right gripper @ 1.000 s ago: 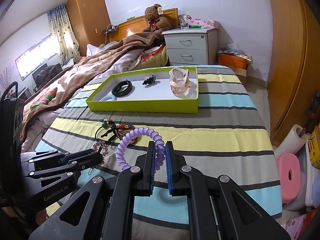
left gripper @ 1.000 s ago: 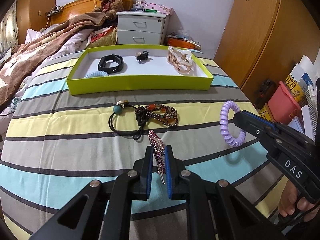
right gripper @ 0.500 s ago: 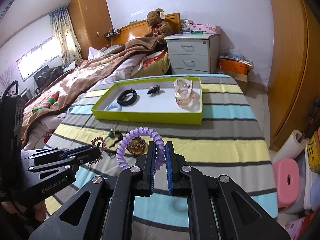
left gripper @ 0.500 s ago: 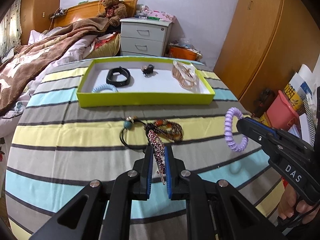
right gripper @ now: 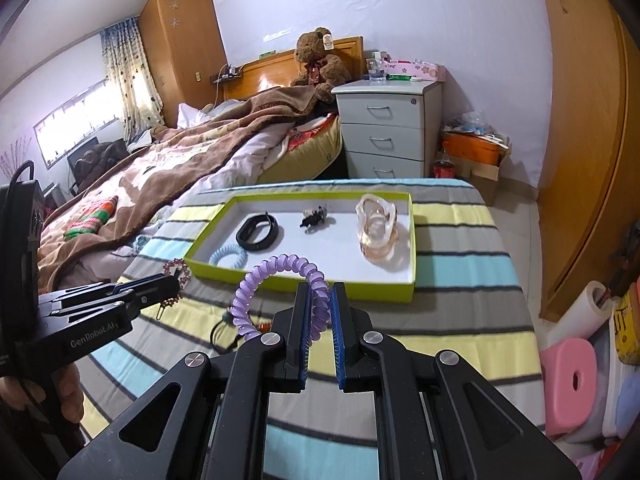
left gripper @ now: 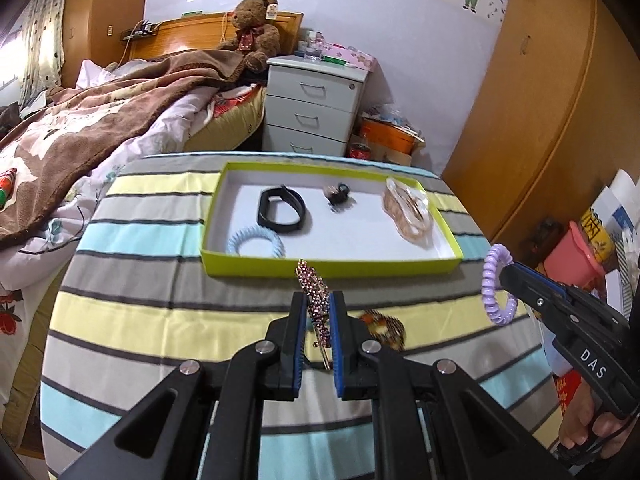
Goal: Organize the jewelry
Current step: 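Carry the pink hair clip and purple coil tie into the green box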
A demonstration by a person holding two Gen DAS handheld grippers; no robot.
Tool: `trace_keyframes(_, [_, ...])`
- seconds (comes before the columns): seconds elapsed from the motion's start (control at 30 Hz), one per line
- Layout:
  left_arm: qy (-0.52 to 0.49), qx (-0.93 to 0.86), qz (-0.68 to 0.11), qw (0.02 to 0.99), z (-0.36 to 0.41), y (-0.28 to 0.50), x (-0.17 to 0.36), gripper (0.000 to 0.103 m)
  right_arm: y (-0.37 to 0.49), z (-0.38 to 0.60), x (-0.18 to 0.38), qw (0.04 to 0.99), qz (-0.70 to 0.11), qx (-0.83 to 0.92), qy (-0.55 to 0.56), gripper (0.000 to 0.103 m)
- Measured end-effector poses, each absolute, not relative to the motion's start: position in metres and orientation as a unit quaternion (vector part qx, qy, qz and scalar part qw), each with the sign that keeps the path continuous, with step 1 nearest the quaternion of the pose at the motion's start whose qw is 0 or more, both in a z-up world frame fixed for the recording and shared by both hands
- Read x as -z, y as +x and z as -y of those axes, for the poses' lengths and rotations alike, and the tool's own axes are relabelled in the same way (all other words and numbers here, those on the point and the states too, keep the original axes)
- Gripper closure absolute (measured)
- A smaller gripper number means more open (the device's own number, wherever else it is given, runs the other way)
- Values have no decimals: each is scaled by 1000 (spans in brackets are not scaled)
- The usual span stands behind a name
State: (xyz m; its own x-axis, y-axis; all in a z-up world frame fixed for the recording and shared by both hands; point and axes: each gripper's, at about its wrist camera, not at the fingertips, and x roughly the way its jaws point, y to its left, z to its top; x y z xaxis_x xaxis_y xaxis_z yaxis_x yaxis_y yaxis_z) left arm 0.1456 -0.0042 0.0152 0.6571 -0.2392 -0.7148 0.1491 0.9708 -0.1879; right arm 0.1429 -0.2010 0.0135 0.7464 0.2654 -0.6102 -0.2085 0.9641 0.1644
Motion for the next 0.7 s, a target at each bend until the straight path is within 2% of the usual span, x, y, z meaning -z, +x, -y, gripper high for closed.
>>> trace_keyframes(0.7, [-79, 75, -413, 904, -32, 225, -6, 91, 251, 173, 12, 918, -379, -111, 27, 93])
